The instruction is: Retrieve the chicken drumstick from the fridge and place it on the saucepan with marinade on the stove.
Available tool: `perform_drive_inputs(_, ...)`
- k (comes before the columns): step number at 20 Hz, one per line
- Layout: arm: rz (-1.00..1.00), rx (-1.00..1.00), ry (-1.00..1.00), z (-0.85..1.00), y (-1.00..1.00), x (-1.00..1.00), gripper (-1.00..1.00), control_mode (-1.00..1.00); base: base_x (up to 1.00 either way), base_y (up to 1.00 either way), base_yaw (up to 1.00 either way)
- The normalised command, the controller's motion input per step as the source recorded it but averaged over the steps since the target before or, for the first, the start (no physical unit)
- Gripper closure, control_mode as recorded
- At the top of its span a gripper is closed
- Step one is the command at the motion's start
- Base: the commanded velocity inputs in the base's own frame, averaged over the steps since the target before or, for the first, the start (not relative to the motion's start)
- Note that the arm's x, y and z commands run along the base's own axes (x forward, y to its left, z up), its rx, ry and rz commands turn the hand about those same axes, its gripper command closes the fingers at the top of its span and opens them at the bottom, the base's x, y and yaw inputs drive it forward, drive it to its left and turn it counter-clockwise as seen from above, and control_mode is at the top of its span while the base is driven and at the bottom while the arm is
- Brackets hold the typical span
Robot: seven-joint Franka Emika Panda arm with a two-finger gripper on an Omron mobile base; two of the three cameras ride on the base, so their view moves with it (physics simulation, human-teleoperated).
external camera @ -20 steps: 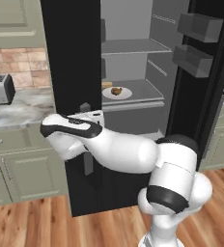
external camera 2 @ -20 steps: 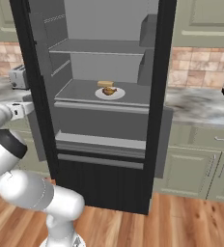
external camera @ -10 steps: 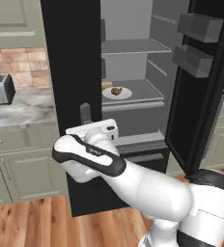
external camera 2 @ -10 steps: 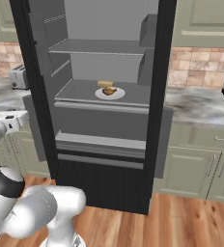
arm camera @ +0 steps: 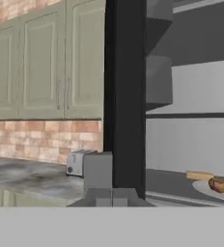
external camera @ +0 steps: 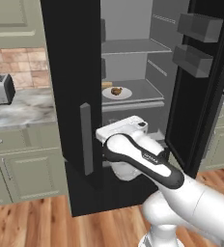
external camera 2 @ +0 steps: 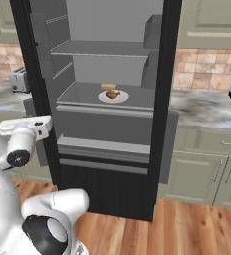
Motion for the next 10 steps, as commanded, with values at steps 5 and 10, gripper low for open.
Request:
perform_drive_inputs(5, 0.41, 0.04, 0.00, 0.01, -0.50, 0.01, 1.00, -1.00, 0.00, 0.00, 0.00)
perform_drive_inputs(10, 0.42, 0.04, -0.01, 0.00, -0.41, 0.11, -1.00, -1.00, 0.00, 0.00, 0.00)
